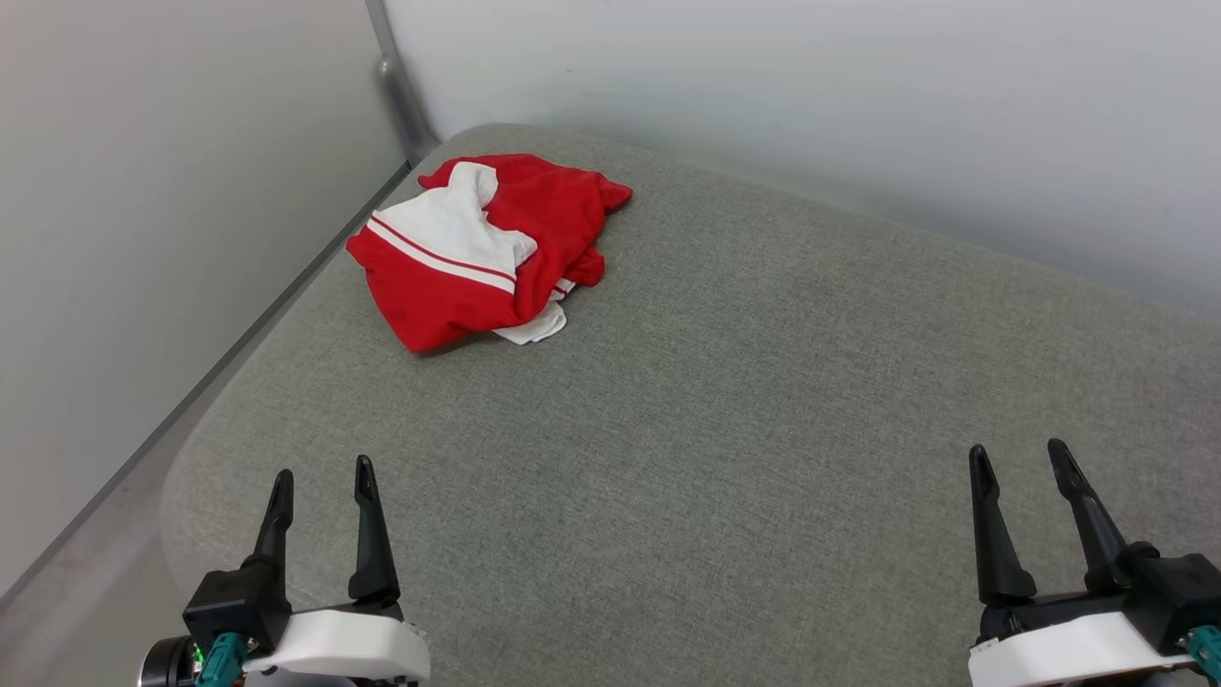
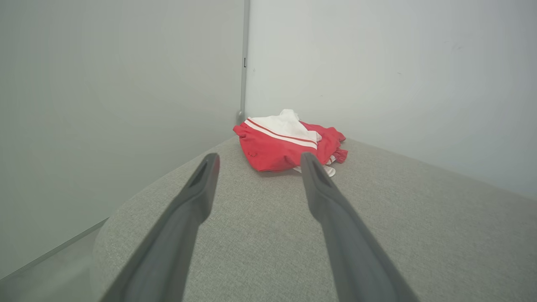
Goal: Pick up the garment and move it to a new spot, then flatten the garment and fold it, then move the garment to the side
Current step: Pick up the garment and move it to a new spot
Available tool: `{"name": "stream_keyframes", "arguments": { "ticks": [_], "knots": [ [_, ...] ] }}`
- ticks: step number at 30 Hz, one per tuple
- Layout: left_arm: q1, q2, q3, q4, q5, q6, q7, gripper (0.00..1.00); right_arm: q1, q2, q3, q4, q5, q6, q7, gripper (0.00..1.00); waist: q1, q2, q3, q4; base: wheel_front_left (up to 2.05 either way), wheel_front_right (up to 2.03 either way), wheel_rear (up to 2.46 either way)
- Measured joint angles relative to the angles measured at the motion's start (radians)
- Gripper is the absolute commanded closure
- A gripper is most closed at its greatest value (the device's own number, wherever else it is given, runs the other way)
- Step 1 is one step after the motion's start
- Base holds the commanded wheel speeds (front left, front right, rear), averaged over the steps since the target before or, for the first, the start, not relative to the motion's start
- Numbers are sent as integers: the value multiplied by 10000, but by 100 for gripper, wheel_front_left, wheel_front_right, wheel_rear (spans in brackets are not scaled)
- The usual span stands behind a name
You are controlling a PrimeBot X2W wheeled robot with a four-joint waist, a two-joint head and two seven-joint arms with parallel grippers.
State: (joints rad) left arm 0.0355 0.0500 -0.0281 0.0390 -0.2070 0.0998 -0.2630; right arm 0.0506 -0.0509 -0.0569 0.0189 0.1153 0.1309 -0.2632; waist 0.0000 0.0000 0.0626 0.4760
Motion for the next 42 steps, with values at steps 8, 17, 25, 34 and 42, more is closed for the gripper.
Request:
{"name": "stream_keyframes", "arguments": {
  "ticks": [8, 17, 25, 34, 42],
  "knots": [
    [-361, -2, 284, 205, -82, -134, 0, 0, -16, 0, 0, -35, -184, 0, 0, 0, 0, 0, 152, -64, 0, 0, 0],
    [-2974, 2, 1701, 382, 468, -930, -2, 0, -438, 0, -201, -370, -759, 0, 0, 0, 1, 0, 1032, -342, 0, 0, 0],
    [-6195, 140, 2844, 1127, 368, -1900, -2, 0, -1091, 2, -385, -865, -1605, 0, 0, 0, 2, 0, 2623, -628, 0, 0, 0],
    [-8576, 1379, 2562, 2911, 134, -2251, -2, 0, -1643, 4, -888, -1446, -2008, 0, 0, 0, 3, 0, 4056, -921, 0, 0, 0],
    [-10103, 3116, 571, 4922, -1977, -2289, 1708, 0, -2029, 6, -1037, -1923, -2222, 0, 0, 0, 2, 0, 4926, -1186, 0, 0, 0]
  ]
}}
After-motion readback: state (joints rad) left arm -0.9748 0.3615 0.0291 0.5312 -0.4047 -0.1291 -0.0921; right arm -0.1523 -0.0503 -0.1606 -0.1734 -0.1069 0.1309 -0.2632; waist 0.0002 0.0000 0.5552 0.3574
